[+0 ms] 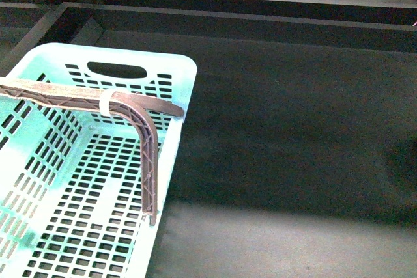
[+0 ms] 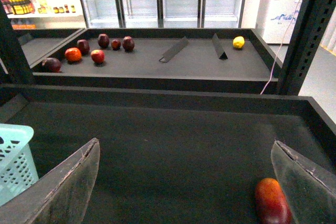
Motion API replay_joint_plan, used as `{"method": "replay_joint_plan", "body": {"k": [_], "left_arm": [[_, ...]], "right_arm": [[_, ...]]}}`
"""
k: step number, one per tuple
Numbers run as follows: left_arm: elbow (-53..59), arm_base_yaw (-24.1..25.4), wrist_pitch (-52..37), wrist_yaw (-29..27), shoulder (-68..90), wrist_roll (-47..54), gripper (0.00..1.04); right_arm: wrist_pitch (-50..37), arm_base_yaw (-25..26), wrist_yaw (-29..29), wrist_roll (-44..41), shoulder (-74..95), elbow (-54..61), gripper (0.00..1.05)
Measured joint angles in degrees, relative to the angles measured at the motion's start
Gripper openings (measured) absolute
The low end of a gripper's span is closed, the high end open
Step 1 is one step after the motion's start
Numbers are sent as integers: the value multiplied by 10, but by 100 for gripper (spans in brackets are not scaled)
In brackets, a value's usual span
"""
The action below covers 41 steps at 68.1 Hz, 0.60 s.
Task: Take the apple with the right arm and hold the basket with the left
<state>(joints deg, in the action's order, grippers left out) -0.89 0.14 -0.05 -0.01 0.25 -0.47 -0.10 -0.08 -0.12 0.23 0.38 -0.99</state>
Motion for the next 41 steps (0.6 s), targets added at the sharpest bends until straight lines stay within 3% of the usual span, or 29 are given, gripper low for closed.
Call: {"method": "replay_joint_plan", "body": {"k": [36, 41], "left_arm": [[0, 0, 0, 0, 0, 0, 98], [-39, -3, 97, -10, 56, -79, 98]], "right_arm": [[0, 0, 0, 0, 0, 0, 96], [0, 0, 0, 0, 0, 0, 96]]}}
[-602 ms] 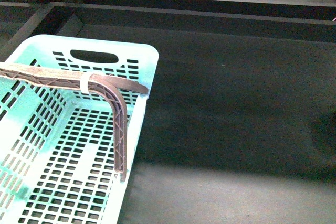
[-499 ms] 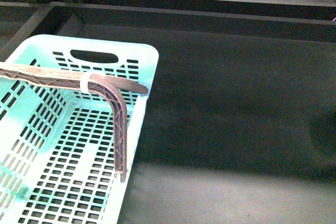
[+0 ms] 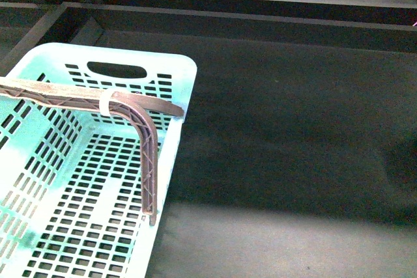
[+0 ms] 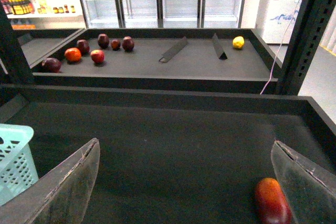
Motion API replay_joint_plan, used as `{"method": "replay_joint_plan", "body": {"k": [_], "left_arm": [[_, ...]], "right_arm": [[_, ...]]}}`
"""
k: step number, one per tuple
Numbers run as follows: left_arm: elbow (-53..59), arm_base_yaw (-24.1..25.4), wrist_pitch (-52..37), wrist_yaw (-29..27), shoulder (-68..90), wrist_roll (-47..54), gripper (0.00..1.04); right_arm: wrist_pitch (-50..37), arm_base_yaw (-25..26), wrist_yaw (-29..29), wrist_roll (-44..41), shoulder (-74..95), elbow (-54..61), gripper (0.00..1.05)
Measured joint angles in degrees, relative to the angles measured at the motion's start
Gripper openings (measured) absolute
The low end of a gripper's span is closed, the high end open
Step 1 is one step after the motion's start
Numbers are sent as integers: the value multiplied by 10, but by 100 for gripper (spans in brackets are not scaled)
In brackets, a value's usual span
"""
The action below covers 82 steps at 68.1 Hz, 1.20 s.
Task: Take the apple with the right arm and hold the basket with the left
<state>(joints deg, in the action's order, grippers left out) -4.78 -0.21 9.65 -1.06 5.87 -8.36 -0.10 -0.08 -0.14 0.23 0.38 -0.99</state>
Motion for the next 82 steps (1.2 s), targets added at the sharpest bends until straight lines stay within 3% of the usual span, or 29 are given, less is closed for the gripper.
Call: {"method": "replay_joint_plan", "body": {"k": [5, 14, 24, 39, 61, 82], "left_arm": [[-43, 13, 32, 42, 113, -131, 98], [-94, 25, -39, 96, 265, -350, 98], [-131, 26, -129, 119, 426, -492, 98], [-170, 2, -195, 99, 614, -593, 98], [-274, -12, -254, 87, 805, -620, 97], [-311, -18, -243, 86, 862, -630, 34]], "right_arm": [[0, 0, 1, 0, 0, 0, 96], [0, 0, 0, 0, -1, 0, 96], [0, 0, 0, 0, -1, 0, 96], [0, 0, 0, 0, -1, 0, 96], [0, 0, 0, 0, -1, 0, 96], [0, 0, 0, 0, -1, 0, 96]]}}
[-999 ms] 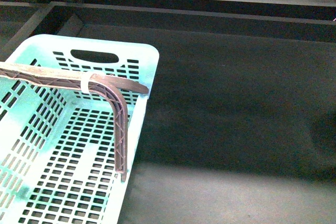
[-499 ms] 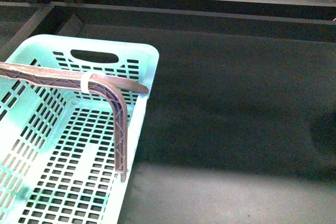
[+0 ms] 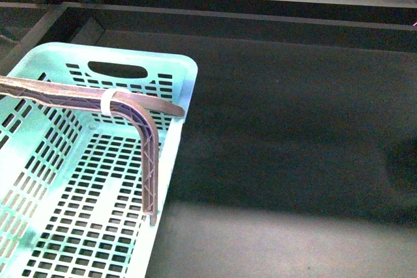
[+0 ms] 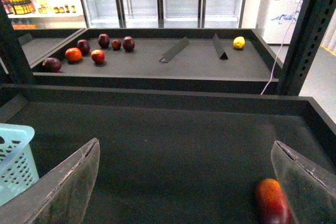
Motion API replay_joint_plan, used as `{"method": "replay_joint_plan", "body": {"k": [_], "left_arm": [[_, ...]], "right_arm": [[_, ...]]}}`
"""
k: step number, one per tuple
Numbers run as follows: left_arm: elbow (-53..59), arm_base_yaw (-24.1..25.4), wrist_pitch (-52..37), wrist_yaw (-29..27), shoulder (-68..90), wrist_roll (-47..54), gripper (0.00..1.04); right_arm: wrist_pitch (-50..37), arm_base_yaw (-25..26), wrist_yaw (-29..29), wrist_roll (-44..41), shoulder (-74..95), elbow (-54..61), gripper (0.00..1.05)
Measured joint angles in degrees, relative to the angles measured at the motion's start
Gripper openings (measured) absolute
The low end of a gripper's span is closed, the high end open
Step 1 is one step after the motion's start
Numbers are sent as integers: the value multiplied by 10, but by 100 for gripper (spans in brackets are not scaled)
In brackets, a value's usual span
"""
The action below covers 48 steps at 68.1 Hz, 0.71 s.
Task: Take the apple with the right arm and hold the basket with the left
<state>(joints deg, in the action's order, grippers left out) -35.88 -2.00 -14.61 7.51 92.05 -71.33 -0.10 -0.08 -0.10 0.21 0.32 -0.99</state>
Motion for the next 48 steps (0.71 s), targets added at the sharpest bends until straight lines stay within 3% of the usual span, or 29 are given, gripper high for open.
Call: {"method": "replay_joint_plan", "body": {"k": [12, 36, 48], "left_arm": [[-10, -6, -1, 12, 10, -45, 7], [-26, -54, 45, 4, -76, -3, 6], [-95, -140, 82, 17, -94, 13, 6]], "right_arm": [[0, 0, 0, 0, 0, 0, 96], [0, 0, 0, 0, 0, 0, 96], [0, 0, 0, 0, 0, 0, 96]]}}
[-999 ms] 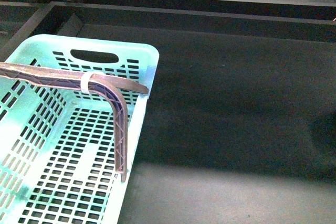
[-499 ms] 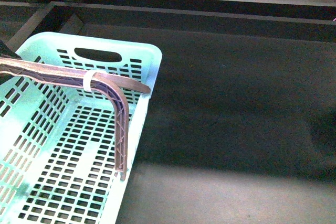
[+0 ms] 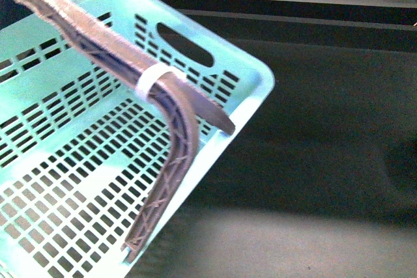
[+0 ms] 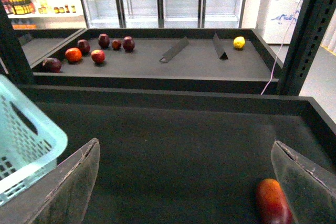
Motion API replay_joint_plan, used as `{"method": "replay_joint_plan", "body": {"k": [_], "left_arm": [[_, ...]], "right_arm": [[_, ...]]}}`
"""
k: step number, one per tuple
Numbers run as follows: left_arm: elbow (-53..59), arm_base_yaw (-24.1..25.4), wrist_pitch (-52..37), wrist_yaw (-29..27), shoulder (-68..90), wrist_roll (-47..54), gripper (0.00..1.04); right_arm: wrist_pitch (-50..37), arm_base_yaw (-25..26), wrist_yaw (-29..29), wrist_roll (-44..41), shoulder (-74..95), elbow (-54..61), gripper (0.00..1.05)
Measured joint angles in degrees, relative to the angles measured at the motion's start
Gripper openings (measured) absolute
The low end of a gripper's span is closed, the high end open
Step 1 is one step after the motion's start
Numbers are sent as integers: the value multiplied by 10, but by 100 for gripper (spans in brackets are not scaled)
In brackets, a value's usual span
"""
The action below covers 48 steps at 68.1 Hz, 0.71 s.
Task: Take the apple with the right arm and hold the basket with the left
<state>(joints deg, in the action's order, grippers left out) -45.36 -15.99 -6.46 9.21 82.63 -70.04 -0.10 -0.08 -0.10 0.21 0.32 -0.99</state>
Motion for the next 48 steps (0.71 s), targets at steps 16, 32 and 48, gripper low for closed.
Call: {"method": "replay_joint_plan", "body": {"k": [16, 32, 48], "left_arm": [[-81, -97, 12, 23, 14, 23, 6], [-99, -159, 12, 43, 17, 42, 6], [-99, -158, 15, 30, 17, 54, 6]], "right_arm": [[0, 0, 0, 0, 0, 0, 96], [0, 0, 0, 0, 0, 0, 96], [0, 0, 0, 0, 0, 0, 96]]}}
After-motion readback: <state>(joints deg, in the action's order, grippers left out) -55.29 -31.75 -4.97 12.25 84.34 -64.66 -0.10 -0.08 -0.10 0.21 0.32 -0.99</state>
